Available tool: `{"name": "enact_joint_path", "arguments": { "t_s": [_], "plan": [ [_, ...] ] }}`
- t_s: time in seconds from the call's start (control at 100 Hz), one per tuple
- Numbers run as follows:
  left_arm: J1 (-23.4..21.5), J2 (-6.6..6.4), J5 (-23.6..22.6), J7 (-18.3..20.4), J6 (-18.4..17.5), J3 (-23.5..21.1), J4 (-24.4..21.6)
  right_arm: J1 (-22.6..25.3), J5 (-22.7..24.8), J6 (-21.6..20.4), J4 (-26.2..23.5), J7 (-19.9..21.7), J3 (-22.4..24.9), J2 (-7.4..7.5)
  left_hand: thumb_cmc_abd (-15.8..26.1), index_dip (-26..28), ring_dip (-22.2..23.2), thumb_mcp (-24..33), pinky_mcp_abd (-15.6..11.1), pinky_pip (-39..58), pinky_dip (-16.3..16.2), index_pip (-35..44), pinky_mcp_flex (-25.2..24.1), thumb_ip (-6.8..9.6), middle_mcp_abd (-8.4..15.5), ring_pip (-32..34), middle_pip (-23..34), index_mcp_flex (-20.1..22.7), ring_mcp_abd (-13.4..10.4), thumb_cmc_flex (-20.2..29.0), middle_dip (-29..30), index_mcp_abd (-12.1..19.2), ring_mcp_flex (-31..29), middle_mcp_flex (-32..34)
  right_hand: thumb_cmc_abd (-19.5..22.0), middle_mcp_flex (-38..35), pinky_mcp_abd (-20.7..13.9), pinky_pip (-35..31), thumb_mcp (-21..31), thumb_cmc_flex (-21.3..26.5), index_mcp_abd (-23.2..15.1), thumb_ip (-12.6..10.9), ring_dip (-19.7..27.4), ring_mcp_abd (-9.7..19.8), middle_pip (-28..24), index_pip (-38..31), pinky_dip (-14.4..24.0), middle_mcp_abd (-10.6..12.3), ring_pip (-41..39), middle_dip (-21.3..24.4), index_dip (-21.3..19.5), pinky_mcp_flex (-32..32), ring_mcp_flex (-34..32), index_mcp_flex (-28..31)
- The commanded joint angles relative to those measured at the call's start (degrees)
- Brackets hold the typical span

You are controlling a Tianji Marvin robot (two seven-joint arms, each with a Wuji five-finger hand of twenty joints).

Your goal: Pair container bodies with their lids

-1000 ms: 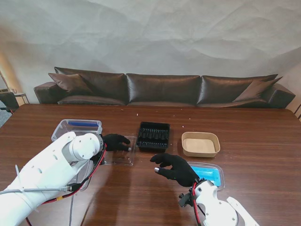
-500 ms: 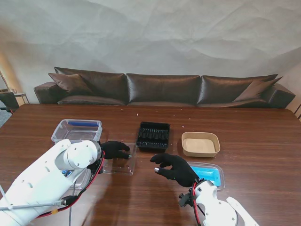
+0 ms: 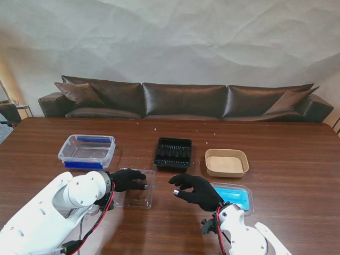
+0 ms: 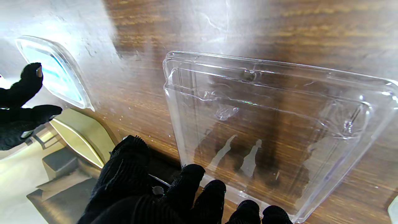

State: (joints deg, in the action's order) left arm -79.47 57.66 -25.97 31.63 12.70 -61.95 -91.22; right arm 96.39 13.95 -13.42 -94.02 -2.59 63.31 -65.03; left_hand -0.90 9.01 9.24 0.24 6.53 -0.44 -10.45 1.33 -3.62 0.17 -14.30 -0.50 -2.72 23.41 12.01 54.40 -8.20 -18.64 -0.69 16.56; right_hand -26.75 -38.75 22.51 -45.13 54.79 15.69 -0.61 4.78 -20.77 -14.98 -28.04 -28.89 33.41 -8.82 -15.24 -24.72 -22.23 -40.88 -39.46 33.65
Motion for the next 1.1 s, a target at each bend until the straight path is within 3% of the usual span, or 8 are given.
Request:
{"name": "enact_joint_path", "arguments": {
  "t_s": [0.0, 0.25, 1.09],
  "plan": [
    [-1.8, -0.12, 0.3, 1.4, 0.9, 0.1, -0.6, 0.2, 0.1, 0.1, 0.0, 0.6, -0.3, -0.28, 2.7, -0.6, 0.3, -0.7, 0.5, 0.9, -0.9, -1.1, 0.7, 0.13, -5.2, 0.0, 2.8, -1.8, 1.2, 0.2, -0.4, -1.0, 0.3, 1.8, 0.7, -0.8, 0.0, -2.6, 1.5, -0.4, 0.2, -1.1, -0.4, -0.3, 0.1, 0.3, -1.1, -0.6, 0.3, 0.5, 0.9, 26.4, -1.1, -0.1],
    [-4.0, 0.06, 1.4, 0.4, 2.6, -0.1, -3.4, 0.0, 0.1, 0.2, 0.2, 0.5, -0.3, -0.31, 2.8, -1.2, -0.5, -0.7, 0.3, 0.4, -0.5, -1.1, 0.8, 0.11, -5.6, -0.3, 2.7, -2.1, 1.1, 0.1, -0.2, -1.3, 0.3, 1.5, 0.7, -0.8, 0.0, -2.7, 1.5, -0.4, 0.1, -1.1, -0.4, -0.2, 0.0, 0.2, -1.1, -0.7, 0.2, 0.5, 1.0, 26.4, -1.2, -0.1],
    [-4.4, 1.88, 7.1, -6.5, 7.8, 7.2, -4.3, -0.3, 0.1, 0.6, 0.6, 0.2, 0.1, -0.43, 3.3, -3.1, -3.1, -0.6, -0.1, -0.3, 3.0, -1.7, 1.0, -0.14, -8.2, -0.7, 2.0, -4.0, 1.3, 1.6, 1.4, -4.3, 0.6, -0.9, 0.9, -0.7, 0.0, -2.7, 1.4, -0.3, 0.3, -1.2, -0.4, -0.3, 0.1, 0.2, -1.1, -0.6, 0.3, 0.5, 1.1, 26.4, -1.2, -0.1]
  ]
}}
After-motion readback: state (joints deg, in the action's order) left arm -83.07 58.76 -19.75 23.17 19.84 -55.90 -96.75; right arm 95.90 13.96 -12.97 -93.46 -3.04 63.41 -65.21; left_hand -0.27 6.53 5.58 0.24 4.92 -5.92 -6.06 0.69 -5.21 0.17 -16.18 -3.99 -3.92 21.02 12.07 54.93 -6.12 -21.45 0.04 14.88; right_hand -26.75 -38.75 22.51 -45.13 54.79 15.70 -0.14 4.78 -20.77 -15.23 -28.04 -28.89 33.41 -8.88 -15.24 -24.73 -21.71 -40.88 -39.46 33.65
